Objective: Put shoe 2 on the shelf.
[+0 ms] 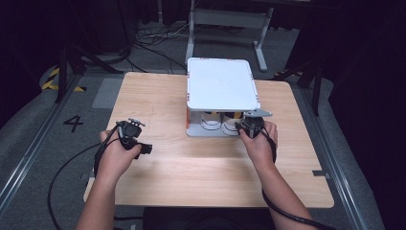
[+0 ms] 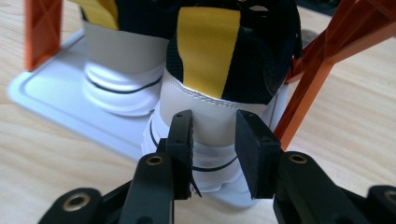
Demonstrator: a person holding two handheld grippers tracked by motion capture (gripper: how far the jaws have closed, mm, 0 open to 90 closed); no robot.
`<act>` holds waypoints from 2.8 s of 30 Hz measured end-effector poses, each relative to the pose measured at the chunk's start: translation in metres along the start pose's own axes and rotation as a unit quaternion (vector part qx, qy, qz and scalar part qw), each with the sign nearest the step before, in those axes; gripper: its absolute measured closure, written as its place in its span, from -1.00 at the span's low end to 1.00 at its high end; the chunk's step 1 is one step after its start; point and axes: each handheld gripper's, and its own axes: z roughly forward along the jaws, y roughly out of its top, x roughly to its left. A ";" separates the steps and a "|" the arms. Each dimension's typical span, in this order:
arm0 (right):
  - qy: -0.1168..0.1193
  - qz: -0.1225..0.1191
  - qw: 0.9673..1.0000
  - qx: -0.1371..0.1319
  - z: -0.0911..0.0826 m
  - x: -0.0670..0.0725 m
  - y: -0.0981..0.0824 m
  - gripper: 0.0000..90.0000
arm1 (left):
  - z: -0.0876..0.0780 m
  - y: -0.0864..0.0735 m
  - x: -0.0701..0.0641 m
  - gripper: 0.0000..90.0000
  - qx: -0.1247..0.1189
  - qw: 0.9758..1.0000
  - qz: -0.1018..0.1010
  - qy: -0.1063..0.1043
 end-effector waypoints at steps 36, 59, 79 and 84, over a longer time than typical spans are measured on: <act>0.058 -0.012 0.998 0.032 -0.115 -0.080 0.003 -0.44 | -0.016 -0.003 -0.001 -0.58 0.001 1.000 0.009 0.000; 0.088 0.026 0.975 0.204 -0.114 -0.163 -0.086 -0.64 | -0.001 -0.005 0.015 -0.61 0.010 0.999 0.042 -0.010; 0.083 0.014 0.991 0.105 -0.064 -0.178 -0.127 -0.65 | 0.022 -0.009 0.026 -0.61 0.020 0.999 0.035 -0.023; 0.085 0.009 0.991 0.102 -0.060 -0.177 -0.130 -0.65 | 0.022 -0.009 0.025 -0.61 0.020 0.999 0.037 -0.024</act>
